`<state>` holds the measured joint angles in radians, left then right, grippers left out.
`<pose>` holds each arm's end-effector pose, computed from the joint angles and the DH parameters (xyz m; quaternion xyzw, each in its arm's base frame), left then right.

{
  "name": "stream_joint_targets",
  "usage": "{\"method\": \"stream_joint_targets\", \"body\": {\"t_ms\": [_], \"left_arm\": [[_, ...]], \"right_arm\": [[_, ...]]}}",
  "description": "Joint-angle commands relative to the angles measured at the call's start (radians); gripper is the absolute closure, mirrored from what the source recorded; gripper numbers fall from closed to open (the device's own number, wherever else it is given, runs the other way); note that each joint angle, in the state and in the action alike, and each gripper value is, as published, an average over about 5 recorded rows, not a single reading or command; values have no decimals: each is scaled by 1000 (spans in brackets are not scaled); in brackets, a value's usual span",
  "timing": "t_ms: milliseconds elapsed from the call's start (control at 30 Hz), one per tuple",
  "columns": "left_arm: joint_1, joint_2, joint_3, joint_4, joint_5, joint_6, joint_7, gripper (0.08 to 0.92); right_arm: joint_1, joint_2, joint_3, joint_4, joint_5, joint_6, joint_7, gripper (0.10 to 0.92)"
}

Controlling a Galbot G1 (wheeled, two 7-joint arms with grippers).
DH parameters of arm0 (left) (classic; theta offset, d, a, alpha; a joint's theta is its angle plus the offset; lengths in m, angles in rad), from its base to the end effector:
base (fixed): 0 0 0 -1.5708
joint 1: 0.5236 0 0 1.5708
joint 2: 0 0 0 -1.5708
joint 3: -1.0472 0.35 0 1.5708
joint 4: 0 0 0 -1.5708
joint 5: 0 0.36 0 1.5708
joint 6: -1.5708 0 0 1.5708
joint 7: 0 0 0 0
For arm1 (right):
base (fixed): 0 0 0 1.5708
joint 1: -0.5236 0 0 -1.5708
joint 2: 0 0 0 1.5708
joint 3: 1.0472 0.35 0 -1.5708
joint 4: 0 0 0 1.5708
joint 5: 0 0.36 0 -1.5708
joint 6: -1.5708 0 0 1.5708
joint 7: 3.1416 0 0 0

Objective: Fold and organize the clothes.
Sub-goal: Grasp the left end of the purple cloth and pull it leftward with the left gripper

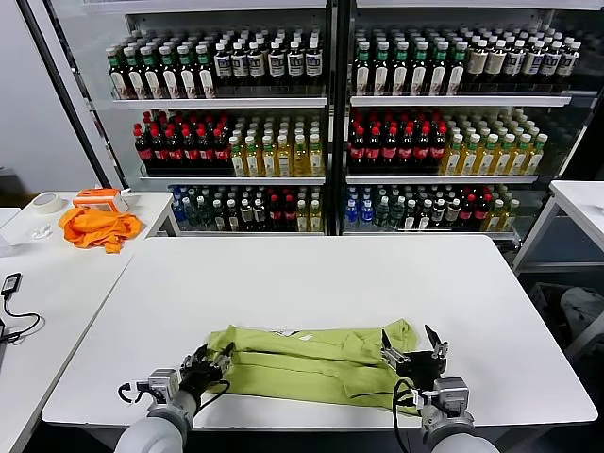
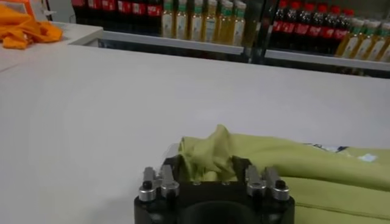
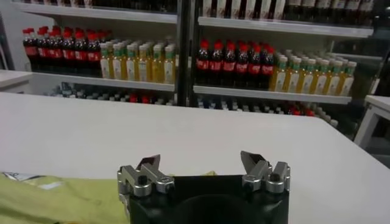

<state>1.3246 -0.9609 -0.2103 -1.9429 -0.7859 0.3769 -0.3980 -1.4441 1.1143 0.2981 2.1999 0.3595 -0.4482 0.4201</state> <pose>0.2414 0.0408 -0.3171 -0.0523 -0.9558 0.0467 0.2855 0.2026 -0.0025 -0.2505 0.0147 -0.9854 0.0516 0.1619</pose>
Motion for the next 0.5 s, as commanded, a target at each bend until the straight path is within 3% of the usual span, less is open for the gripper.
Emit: {"method": "stream_joint_targets", "body": {"t_ms": [33, 233, 500], "left_arm": [[2, -22, 12, 15, 1, 21, -16, 515], [-13, -41, 22, 36, 77, 19, 7, 688], [8, -51, -63, -11, 446, 67, 47, 880]], "right_arm": [[-2, 0, 7, -3, -3, 2, 0, 203], [4, 0, 7, -11, -3, 2, 1, 203], [-3, -18, 37, 9, -5, -2, 0, 203]]}}
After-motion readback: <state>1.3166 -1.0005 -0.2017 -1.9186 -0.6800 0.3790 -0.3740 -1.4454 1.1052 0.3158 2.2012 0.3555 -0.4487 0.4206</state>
